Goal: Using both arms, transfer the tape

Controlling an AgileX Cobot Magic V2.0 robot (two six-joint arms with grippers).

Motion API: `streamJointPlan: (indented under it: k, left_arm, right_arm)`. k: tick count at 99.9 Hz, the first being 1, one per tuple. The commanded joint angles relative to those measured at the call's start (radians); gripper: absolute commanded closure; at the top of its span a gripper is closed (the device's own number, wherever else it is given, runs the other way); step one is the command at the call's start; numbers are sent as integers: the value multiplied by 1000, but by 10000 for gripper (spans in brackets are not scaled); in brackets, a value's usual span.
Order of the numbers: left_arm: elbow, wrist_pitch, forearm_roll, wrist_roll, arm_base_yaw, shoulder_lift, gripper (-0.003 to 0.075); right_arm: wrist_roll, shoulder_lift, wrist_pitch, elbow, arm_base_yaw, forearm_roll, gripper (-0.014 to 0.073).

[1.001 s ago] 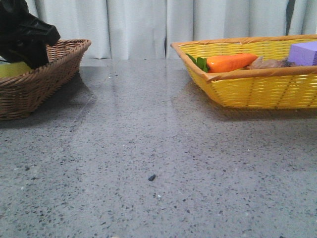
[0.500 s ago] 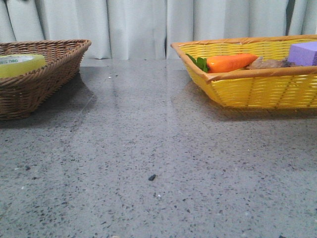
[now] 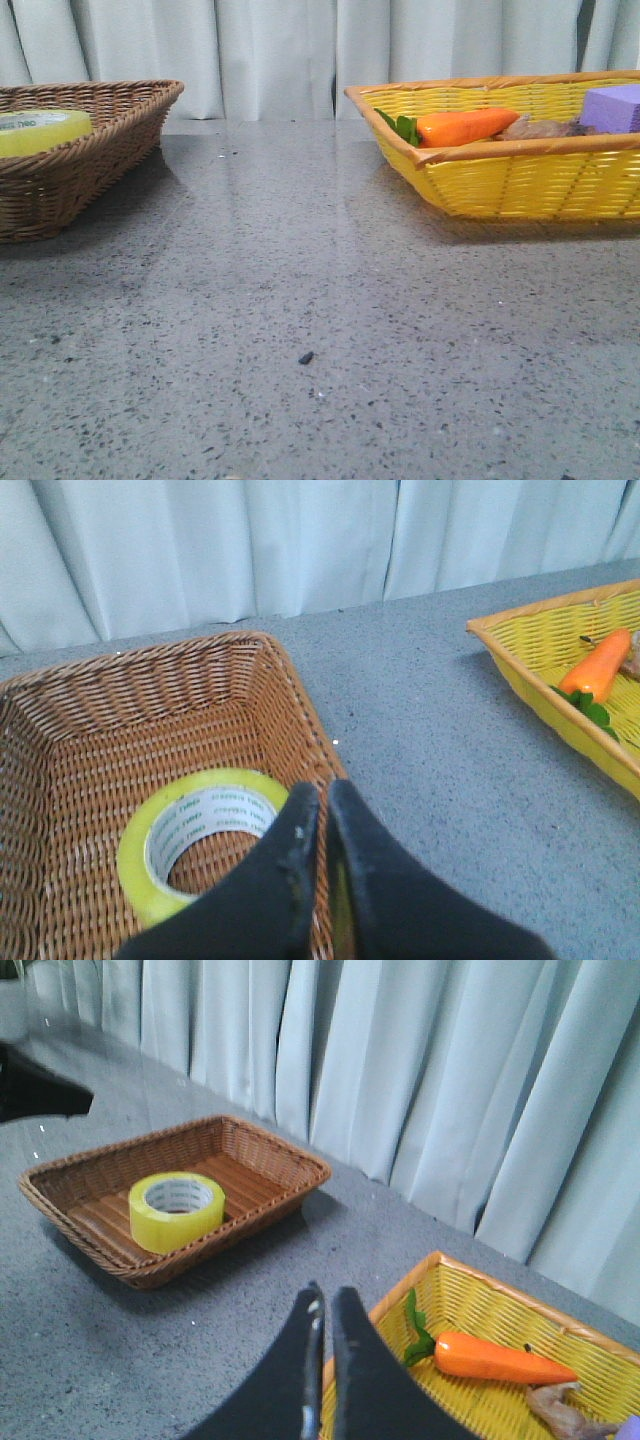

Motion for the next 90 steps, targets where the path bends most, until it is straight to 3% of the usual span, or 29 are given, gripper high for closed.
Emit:
streamJointPlan:
  k: [1,46,65,90]
  left_arm:
    - [83,-147,-15,1,3,-103,741]
    - [491,-337,-15,1,3,-505,741]
    - [563,-335,-15,1,3,-644,741]
    - [584,-330,-15,1,3,-714,741]
  right_arm:
    - [9,-80,-177,83,1,-17,667]
    - [9,-318,-435,396,0,-29,667]
    - [9,-368,-517,476,0,-95,667]
    - [9,-374,-500,485,0,-100,668]
